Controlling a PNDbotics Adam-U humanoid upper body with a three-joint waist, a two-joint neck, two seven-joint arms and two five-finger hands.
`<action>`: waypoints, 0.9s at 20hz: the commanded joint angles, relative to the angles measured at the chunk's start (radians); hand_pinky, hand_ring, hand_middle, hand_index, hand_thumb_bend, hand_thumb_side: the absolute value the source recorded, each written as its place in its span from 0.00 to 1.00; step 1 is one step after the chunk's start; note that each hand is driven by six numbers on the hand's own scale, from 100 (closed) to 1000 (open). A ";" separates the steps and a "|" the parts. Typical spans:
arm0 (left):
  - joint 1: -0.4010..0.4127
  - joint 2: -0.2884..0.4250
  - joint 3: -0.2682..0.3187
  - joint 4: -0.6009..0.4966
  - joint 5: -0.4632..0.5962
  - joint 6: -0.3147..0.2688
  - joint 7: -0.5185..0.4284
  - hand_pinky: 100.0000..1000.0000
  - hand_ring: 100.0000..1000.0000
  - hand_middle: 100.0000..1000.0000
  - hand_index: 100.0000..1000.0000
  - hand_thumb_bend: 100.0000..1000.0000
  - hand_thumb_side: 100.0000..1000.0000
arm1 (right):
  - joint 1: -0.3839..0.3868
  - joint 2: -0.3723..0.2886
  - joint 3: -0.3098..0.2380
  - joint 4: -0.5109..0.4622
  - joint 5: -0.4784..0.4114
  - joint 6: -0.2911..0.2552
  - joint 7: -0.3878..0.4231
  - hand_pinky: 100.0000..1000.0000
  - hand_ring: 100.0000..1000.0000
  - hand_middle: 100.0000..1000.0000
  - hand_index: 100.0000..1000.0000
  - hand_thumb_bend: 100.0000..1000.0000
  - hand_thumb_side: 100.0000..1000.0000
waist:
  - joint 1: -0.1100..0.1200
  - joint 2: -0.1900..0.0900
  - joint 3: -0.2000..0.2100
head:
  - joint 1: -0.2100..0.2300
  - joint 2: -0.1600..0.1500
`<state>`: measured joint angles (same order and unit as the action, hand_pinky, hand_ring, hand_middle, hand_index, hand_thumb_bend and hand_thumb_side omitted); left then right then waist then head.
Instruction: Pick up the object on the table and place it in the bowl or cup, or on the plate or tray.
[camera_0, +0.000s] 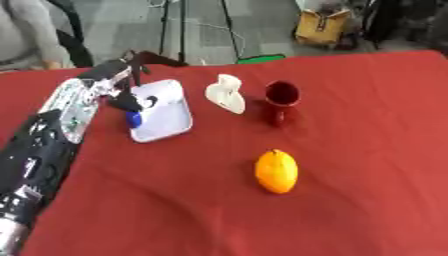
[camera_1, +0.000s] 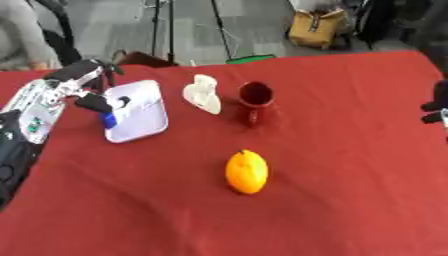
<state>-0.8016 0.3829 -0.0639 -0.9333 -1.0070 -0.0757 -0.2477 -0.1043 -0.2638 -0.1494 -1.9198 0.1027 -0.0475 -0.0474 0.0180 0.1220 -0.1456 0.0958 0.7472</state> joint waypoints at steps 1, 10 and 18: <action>-0.027 0.000 0.010 0.038 -0.058 0.002 0.113 0.60 0.53 0.59 0.87 0.31 0.31 | -0.006 -0.008 0.000 -0.005 -0.006 -0.002 0.006 0.46 0.53 0.78 0.86 0.44 0.67 | -0.002 -0.011 -0.003 | 0.004 -0.004; 0.007 0.000 0.045 0.009 0.012 0.016 0.275 0.62 0.56 0.63 0.88 0.27 0.39 | -0.005 -0.008 -0.002 -0.005 -0.005 -0.002 0.004 0.46 0.53 0.78 0.86 0.44 0.67 | -0.002 -0.010 -0.004 | 0.003 -0.006; 0.212 0.041 0.117 -0.521 0.511 0.022 0.423 0.61 0.53 0.59 0.89 0.25 0.48 | -0.008 -0.010 -0.008 -0.007 -0.002 -0.001 -0.002 0.47 0.53 0.78 0.86 0.44 0.67 | 0.001 -0.004 0.008 | -0.006 -0.010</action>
<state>-0.5805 0.3863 0.0311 -1.3478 -0.5738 -0.0558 0.1494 -0.1048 -0.2592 -0.1483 -1.9148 0.1005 -0.0478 -0.0461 0.0199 0.1282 -0.1378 0.0925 0.7464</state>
